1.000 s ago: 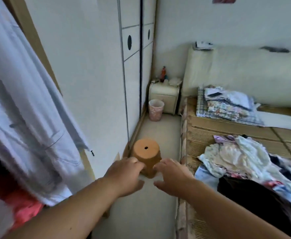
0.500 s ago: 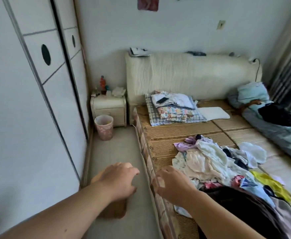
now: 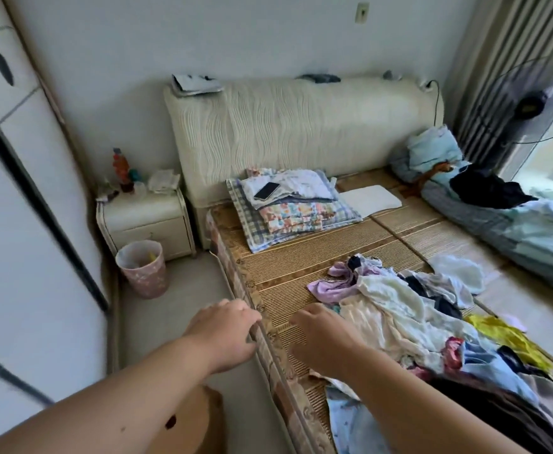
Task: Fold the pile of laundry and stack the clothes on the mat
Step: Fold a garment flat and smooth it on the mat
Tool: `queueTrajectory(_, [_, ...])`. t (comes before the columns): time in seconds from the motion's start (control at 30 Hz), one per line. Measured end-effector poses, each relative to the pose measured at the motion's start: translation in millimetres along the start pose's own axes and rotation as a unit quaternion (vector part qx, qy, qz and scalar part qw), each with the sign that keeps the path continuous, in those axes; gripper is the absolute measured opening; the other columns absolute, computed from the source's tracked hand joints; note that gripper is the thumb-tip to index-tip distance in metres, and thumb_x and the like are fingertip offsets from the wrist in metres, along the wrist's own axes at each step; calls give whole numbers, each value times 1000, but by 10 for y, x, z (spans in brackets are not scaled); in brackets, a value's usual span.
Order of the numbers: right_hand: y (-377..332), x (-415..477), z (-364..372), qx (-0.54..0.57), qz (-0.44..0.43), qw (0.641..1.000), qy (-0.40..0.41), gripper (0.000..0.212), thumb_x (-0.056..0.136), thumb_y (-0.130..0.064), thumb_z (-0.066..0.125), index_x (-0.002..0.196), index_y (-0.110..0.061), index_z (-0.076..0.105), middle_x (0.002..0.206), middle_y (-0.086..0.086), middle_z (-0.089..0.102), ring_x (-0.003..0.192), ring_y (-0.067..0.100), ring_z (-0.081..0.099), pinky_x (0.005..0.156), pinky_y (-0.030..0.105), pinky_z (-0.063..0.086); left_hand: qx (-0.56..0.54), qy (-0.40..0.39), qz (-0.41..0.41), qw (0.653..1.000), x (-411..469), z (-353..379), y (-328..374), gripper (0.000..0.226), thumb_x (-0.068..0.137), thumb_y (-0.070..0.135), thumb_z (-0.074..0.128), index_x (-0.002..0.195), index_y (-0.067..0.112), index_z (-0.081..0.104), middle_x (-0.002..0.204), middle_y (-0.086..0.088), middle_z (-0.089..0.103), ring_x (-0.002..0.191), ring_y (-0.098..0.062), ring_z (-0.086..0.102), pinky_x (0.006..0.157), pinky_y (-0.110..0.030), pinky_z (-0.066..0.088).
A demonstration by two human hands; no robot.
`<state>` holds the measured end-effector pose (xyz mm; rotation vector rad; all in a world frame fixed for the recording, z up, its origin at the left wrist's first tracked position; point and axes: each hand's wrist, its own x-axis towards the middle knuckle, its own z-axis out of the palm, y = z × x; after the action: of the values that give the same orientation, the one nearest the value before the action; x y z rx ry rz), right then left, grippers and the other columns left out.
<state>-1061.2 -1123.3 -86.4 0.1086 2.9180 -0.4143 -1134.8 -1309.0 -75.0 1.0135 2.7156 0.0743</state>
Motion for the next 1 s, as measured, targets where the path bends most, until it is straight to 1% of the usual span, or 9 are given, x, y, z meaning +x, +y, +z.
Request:
queueTrajectory(0.1, [217, 426, -191, 4, 9, 1000, -6, 51, 85, -40, 59, 134, -30, 49, 136, 0, 49, 118, 22, 52, 92, 38, 49, -2, -8, 13, 1000, 561, -139, -54, 46, 84, 44, 48, 129, 34, 53, 130, 3, 53, 120, -21, 48, 95, -37, 41])
queueTrajectory(0.2, [456, 751, -312, -4, 20, 1000, -12, 51, 86, -42, 58, 135, -32, 46, 135, 0, 50, 116, 21, 53, 88, 34, 47, -16, -10, 25, 1000, 1022, -193, -61, 51, 85, 44, 49, 135, 36, 48, 134, 4, 51, 122, -19, 47, 98, -38, 41])
queueTrajectory(0.3, [659, 961, -397, 1, 45, 999, -11, 52, 88, -37, 57, 137, -31, 45, 138, 1, 49, 119, 21, 52, 87, 33, 47, -20, -20, 45, 999, 1402, -248, -44, 53, 86, 45, 50, 138, 35, 45, 138, 5, 49, 125, -18, 45, 101, -38, 41])
queueTrajectory(0.37, [788, 1038, -442, 9, 61, 998, -11, 54, 88, -36, 57, 139, -31, 43, 140, 0, 48, 121, 21, 52, 90, 34, 49, -9, -31, 63, 998, 1652, -291, -18, 53, 87, 45, 50, 139, 36, 44, 139, 5, 47, 127, -18, 44, 104, -40, 40])
queueTrajectory(0.43, [924, 1088, -495, 8, 74, 997, -7, 52, 88, -37, 58, 138, -31, 45, 138, 0, 50, 119, 21, 54, 93, 38, 50, 5, -42, 81, 996, 1897, -336, 27, 53, 87, 45, 49, 139, 36, 43, 140, 6, 46, 127, -17, 43, 105, -41, 39])
queueTrajectory(0.5, [1088, 1135, -566, 20, 92, 996, 7, 50, 89, -38, 59, 137, -30, 47, 136, -1, 51, 116, 20, 55, 92, 35, 50, 18, -51, 101, 993, 2157, -367, 105, 53, 87, 45, 49, 139, 36, 42, 140, 7, 46, 127, -16, 42, 105, -42, 39])
queueTrajectory(0.67, [1428, 1308, -664, 34, 146, 988, 34, 43, 88, -42, 58, 128, -29, 53, 130, -1, 52, 109, 19, 56, 90, 35, 51, 41, -58, 176, 982, 2782, -433, 369, 53, 87, 48, 48, 138, 35, 43, 137, 8, 47, 123, -13, 44, 101, -37, 40])
queueTrajectory(0.83, [1646, 1535, -585, 62, 219, 972, 60, 43, 90, -42, 50, 132, -35, 49, 132, -4, 51, 112, 18, 55, 95, 34, 45, 58, -66, 261, 961, 3431, -405, 544, 48, 87, 52, 46, 131, 32, 49, 129, 8, 51, 116, -13, 49, 99, -37, 43])
queueTrajectory(1.0, [1841, 1902, -456, 83, 316, 941, 91, 45, 87, -53, 54, 128, -35, 51, 121, -4, 56, 105, 17, 56, 86, 32, 46, 78, -93, 335, 934, 4106, -189, 543, 47, 88, 55, 42, 126, 30, 52, 123, 7, 54, 111, -14, 51, 96, -36, 44])
